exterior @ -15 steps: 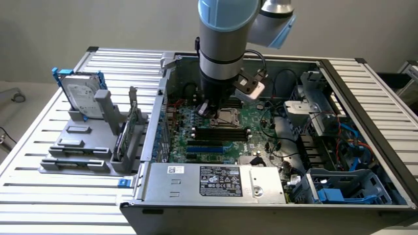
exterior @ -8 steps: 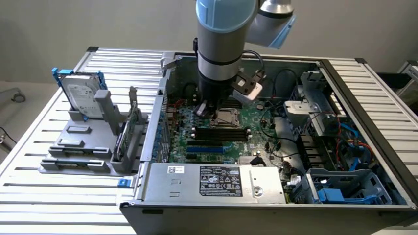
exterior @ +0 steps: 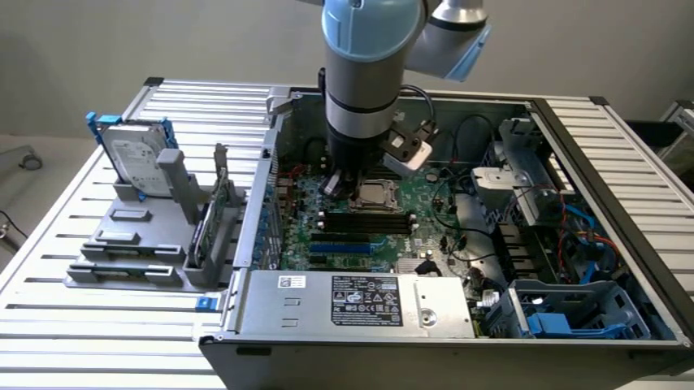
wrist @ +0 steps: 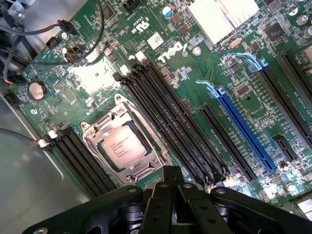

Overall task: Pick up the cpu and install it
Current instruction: 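Install the first cpu locking lever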

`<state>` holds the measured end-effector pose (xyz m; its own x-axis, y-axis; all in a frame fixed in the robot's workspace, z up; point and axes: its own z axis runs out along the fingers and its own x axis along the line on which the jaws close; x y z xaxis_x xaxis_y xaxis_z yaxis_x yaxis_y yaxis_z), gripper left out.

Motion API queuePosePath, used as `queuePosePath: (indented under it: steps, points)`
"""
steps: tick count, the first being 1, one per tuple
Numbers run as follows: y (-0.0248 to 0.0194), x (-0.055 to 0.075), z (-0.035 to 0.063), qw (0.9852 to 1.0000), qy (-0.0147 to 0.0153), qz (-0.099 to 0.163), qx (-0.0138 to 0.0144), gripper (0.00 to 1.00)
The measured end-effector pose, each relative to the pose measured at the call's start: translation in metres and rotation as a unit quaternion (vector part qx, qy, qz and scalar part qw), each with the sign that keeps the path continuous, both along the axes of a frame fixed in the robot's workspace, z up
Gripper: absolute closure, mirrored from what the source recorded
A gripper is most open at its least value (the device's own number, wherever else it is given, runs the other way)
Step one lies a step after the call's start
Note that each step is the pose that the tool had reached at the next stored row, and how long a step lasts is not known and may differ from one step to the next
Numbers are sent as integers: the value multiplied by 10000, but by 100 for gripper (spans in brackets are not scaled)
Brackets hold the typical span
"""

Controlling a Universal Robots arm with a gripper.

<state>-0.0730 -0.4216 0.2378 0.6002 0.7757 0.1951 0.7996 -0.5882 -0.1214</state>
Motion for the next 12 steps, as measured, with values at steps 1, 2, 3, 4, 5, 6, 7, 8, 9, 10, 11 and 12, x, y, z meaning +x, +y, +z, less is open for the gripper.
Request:
queuePosePath:
  steps: [1,2,3,4,5,6,7,8,9,10,11,12]
  points:
    - [0,-5,-6,10000,0,0,0,89]
    - [0,-12,-13,10000,0,0,0,89]
    - [0,-20,-19,10000,0,-1,0,89]
    - [0,-27,-28,10000,0,-2,0,89]
    - [1,-33,-35,10000,0,-3,-1,89]
    - [2,-38,-43,10000,0,-4,0,89]
    - [3,-42,-50,10000,0,-5,-1,89]
    - [6,-44,-55,10000,1,-6,-1,89]
    - [10,-45,-58,10000,1,-5,-2,89]
    - [16,-46,-61,10000,1,-5,-1,89]
    - [21,-46,-65,10000,0,-5,0,89]
    - [26,-47,-68,10000,0,-6,0,89]
